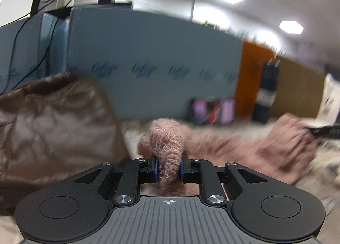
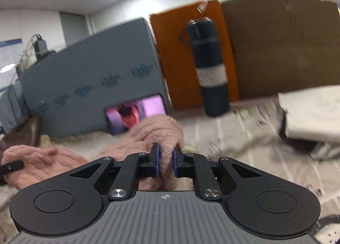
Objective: Fold clothes
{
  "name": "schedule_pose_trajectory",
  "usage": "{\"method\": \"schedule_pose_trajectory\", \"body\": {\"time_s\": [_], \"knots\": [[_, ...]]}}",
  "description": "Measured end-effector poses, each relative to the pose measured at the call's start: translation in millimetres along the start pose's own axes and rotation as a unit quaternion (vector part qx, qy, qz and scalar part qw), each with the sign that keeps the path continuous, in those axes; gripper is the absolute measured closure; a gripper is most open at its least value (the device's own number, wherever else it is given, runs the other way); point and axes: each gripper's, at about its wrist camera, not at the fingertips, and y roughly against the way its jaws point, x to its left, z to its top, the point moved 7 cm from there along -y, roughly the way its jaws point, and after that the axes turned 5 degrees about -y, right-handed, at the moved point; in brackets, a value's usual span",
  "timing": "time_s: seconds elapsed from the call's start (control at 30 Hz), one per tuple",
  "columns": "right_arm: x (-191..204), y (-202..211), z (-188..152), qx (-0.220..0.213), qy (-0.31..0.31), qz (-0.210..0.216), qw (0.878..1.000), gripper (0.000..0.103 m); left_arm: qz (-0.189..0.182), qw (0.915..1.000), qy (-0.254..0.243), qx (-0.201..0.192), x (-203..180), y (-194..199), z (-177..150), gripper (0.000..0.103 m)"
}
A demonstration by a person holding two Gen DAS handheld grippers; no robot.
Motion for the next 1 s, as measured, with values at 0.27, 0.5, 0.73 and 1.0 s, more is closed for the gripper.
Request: {"method": "schedule_pose_trajectory", "body": {"time_s": [0.27, 0.5, 0.73, 1.0], "knots": [[7, 12, -5, -0.035, 0.139, -0.035, 0.989, 0.038, 0.113, 0.9816, -0.145, -0.05, 11, 22, 9, 0.007], [68, -7, -29, 0.05, 0.214, 0.133, 0.967, 0.023, -0.052, 0.9667, -0.243, -0.06, -32, -9, 32, 0.007], [77, -45, -43, 0.111, 0.242, 0.117, 0.957, 0.022, -0.15, 0.9659, -0.202, 0.059, -37, -67, 27, 0.007], [49, -39, -25, 0.07, 0.181, 0.075, 0.978, 0.088, -0.149, 0.9708, -0.185, 0.032, -43, -68, 20, 0.056]]}}
